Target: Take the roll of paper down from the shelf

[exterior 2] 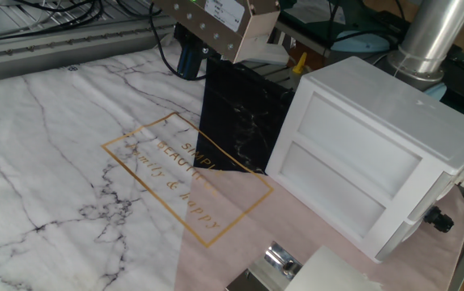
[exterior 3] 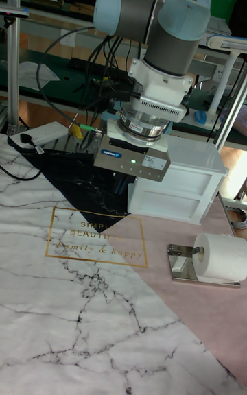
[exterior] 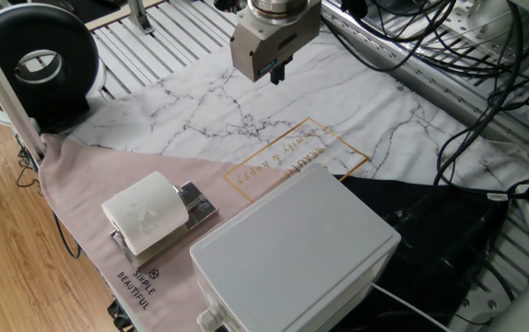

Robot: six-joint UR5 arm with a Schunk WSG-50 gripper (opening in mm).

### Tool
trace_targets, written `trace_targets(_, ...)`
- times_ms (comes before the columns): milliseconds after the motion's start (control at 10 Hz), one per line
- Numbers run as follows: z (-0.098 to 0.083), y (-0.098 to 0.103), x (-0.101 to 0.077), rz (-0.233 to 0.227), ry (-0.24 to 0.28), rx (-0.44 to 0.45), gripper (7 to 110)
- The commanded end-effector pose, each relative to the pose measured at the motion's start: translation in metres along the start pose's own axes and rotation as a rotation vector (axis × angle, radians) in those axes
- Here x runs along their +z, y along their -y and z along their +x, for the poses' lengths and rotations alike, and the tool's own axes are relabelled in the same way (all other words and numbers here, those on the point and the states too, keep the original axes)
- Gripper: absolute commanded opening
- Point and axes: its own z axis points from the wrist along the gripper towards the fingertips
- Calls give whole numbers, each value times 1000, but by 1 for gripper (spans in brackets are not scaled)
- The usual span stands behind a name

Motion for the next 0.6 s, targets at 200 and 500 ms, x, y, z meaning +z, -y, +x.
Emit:
trace_targets(200,-19,-8,-2,-35,75,27,7)
trace_targets(500,-31,-4,-3,-20,125,44,7)
